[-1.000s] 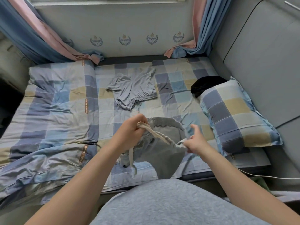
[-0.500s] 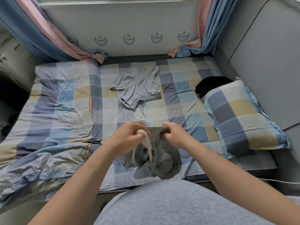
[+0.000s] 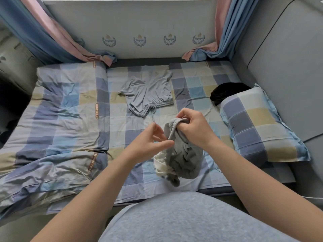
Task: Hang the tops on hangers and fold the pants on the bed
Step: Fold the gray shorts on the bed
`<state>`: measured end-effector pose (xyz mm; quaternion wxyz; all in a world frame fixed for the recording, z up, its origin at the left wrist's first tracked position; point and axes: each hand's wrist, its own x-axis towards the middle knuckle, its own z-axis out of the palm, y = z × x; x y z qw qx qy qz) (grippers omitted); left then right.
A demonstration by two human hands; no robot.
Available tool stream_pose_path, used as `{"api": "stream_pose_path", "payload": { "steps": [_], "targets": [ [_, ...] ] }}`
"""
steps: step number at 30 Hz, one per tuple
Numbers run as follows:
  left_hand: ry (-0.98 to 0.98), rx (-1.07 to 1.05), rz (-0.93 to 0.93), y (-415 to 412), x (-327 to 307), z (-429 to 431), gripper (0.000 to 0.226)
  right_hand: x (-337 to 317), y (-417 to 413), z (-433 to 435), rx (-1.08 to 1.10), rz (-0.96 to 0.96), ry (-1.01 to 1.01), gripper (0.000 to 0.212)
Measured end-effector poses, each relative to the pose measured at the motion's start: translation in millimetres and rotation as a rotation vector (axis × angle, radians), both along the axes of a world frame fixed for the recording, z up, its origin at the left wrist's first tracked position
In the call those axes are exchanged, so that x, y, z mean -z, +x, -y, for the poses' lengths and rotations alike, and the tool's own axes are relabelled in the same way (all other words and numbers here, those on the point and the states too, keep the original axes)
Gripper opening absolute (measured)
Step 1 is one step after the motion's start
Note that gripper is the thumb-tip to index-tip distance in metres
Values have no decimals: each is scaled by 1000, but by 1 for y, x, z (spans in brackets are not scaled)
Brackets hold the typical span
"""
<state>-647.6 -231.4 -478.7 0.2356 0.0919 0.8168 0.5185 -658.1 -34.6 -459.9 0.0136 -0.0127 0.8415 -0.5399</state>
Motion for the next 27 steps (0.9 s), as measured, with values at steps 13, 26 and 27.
{"api": "stream_pose_path", "payload": {
  "steps": [13,26,27],
  "targets": [
    [-326,-133,-404,-1,32,-24,17,-8,-4,-17,60,-77,132,14],
    [-842,-435,11,-28,100,120,15,73,-10,-104,133,185,1001,19],
    [-830,-464,55,-26,105,130,13,78,-9,-113,185,244,979,19]
  ]
}}
